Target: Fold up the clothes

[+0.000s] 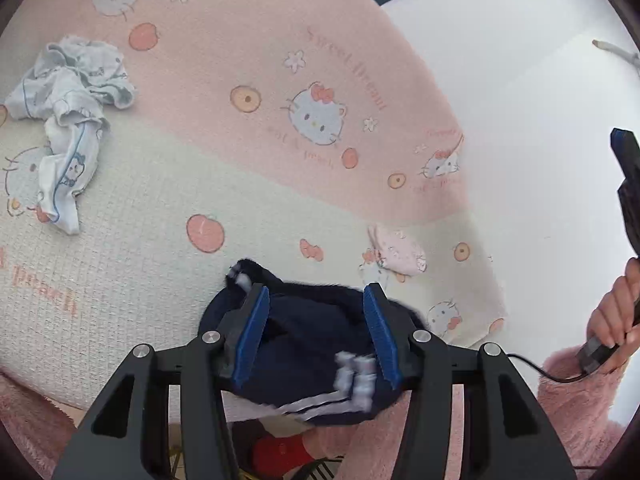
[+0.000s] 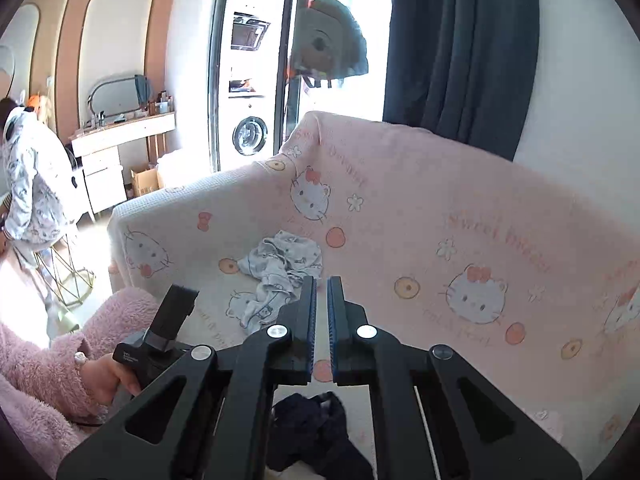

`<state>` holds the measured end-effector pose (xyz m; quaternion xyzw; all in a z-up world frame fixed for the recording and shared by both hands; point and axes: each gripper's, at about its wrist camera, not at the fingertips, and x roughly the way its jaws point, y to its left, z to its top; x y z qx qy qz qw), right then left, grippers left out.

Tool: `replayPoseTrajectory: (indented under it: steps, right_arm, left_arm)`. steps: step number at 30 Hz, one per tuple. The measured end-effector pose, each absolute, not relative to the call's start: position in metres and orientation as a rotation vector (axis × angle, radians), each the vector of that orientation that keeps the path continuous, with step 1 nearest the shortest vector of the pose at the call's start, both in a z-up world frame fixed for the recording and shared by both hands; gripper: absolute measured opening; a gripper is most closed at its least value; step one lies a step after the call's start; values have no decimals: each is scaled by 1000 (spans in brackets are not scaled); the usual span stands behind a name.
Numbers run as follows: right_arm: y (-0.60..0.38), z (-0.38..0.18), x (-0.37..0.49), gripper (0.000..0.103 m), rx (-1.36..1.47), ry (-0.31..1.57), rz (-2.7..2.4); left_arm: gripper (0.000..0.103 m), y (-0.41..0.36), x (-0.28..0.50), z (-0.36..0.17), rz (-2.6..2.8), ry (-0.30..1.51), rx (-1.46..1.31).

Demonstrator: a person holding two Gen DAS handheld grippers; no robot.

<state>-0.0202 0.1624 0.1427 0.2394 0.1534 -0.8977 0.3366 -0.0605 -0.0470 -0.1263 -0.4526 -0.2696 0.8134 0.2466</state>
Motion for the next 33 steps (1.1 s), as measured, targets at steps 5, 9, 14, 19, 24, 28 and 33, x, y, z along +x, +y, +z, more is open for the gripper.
replayPoseTrajectory:
  steps: [5, 9, 14, 19, 24, 28, 33]
  right_arm:
    - [164, 40, -66, 4, 1090, 243, -2316]
    - [183, -86, -81, 7, 1526, -13, -2246]
    - [196, -162, -66, 25, 1754, -260, -2149]
    - [197, -183, -62, 44, 1815, -305, -2135]
    - [206, -211, -61, 21, 1892, -198, -2172]
    - [217, -180, -58, 9, 1762, 116, -2431]
    - [238, -149, -56, 8, 1617, 311, -2621]
  left_arm:
    - [52, -11, -80, -185, 2159, -514, -1541]
    - [52, -1, -74, -197, 2138, -475, -1554]
    - [52, 3, -71, -205, 2088, -558, -1504]
    - [14, 10, -63, -210, 2089, -467, -1560]
    - [14, 16, -55, -215, 2091, -367, -1619]
    - [17, -5, -58, -207, 2162, -415, -1616]
    - [34, -6, -87, -205, 2192, -374, -1627]
